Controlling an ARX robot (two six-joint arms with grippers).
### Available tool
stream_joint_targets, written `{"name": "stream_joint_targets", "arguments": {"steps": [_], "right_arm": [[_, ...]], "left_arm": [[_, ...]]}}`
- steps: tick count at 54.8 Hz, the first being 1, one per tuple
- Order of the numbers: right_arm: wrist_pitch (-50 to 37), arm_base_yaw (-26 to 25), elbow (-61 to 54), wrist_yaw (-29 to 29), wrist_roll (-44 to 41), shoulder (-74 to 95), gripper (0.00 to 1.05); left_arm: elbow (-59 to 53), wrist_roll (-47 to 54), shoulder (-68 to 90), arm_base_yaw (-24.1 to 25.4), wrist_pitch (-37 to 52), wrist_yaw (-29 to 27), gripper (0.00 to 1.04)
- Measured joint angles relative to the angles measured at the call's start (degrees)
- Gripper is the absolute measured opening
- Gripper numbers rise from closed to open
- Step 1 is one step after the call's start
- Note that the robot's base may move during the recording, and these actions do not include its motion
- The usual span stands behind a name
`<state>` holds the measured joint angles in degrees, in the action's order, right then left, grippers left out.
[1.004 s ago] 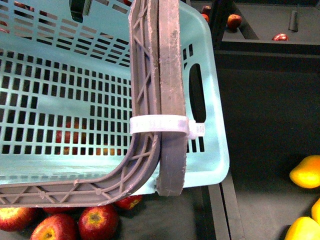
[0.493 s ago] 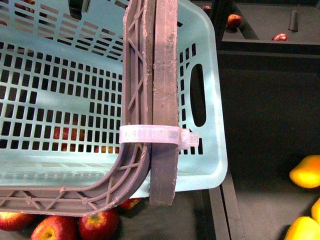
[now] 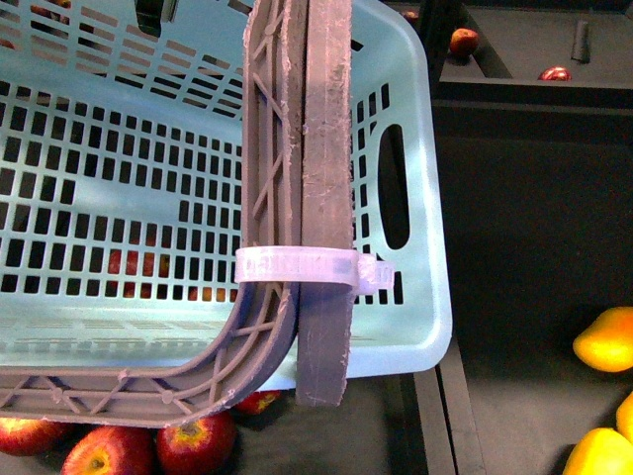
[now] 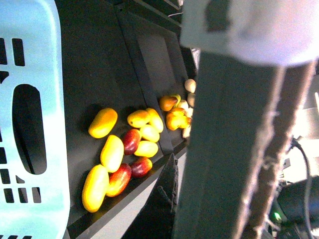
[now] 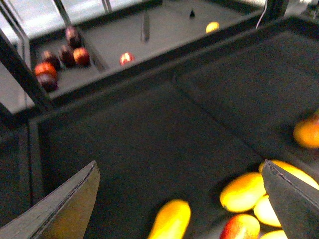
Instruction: Pick mango and avocado into basket
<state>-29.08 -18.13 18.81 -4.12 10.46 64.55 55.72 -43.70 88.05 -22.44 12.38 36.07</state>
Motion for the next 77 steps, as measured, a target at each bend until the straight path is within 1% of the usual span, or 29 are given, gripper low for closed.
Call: {"name": "stream_joint_targets", "arguments": {"steps": [8, 14, 18, 30, 37, 52, 67, 77], "right_arm": [[-1.8, -1.0, 4.5, 3.4, -4.5, 18.2, 0.97], [-5.0, -2.3, 7.8, 5.3, -7.7, 31.9, 0.97], [-7.9, -2.8, 10.1, 5.6, -10.1, 40.9, 0.97], [-10.2, -1.6, 18.5, 7.8, -11.3, 60.3, 0.97], [-10.2, -0.5, 22.3, 7.4, -10.3, 64.8, 0.97], [-7.8, 2.2, 32.7, 4.4, -7.8, 74.9, 0.97], [-5.1, 3.4, 40.0, 3.8, -6.1, 81.5, 0.97], [-3.0, 4.1, 42.8, 0.6, -4.5, 83.4, 0.97]], "left_arm": [[0.0, 0.0, 0.0, 0.0, 0.0, -0.1, 0.07], [0.0, 0.0, 0.0, -0.1, 0.0, 0.0, 0.07], [0.0, 0.0, 0.0, -0.1, 0.0, 0.1, 0.07], [0.0, 0.0, 0.0, -0.1, 0.0, 0.0, 0.07], [0.0, 0.0, 0.0, -0.1, 0.0, 0.0, 0.07], [0.0, 0.0, 0.0, -0.1, 0.0, 0.0, 0.07], [0.0, 0.0, 0.0, -0.1, 0.0, 0.0, 0.07], [0.0, 0.0, 0.0, -0.1, 0.0, 0.0, 0.07]]}}
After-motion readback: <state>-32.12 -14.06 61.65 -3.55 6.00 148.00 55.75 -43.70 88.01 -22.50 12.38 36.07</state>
